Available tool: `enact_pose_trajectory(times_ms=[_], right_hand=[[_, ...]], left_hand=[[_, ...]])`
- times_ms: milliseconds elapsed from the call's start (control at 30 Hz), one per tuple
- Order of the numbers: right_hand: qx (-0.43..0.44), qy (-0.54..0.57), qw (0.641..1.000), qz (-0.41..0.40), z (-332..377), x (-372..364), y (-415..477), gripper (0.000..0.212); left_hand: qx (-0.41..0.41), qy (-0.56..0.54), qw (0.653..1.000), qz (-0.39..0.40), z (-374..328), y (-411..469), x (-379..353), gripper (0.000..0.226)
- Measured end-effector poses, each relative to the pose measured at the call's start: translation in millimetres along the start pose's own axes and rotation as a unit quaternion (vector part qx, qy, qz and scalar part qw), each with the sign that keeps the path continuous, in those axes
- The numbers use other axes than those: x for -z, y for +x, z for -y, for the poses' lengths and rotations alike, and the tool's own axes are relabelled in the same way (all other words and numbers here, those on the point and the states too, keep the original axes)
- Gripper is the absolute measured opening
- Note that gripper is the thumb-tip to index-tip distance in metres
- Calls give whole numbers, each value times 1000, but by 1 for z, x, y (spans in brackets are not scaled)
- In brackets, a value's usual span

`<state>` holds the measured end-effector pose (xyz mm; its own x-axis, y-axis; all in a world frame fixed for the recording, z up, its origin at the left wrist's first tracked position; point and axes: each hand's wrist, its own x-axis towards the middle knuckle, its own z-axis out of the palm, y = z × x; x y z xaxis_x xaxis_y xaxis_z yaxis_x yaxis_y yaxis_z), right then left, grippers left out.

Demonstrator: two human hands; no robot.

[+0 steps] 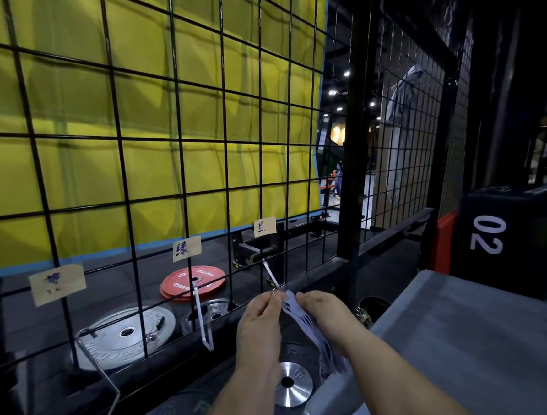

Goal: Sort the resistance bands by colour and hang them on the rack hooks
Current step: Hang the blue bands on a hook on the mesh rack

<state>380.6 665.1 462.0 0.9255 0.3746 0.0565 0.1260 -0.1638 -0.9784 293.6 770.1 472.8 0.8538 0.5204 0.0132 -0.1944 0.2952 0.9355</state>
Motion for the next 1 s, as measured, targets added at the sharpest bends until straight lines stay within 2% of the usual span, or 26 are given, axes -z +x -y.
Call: enact_pose_trajectory(times_ms=[67,233,400,433,533,600,733,800,900,1000], right_hand=[[-20,39,999,23,-6,-2,-4,36],[-19,97,995,34,-29,-18,-16,35],[-16,120,992,47,-39,-29,-21,30],[-16,129,990,53,-41,-31,-22,29],[-21,159,985,61,-46,-29,-24,28],[-30,148,986,63,-49,-27,-24,28],[-51,92,993,52,-49,-27,-27,33],[-61,81,993,55,-56,-26,-29,34],[-67,79,992,73,-67,-24,-32,23],[-84,99,988,82,-78,-25,-33,29]], left_hand=[[-2,-8,1000,-3,0,0,-1,15],[-5,-32,999,5,-1,0,0,13],[-67,58,996,-4,5,-2,5,10],[-75,67,995,1,6,-5,6,12],[-101,127,986,22,11,-9,6,38],[-119,181,976,13,13,-12,6,48],[-145,274,950,-27,18,-21,3,48],[-154,288,945,-27,20,-24,2,47],[-158,283,945,-30,24,-24,1,46],[-137,279,950,-24,33,-28,1,47]])
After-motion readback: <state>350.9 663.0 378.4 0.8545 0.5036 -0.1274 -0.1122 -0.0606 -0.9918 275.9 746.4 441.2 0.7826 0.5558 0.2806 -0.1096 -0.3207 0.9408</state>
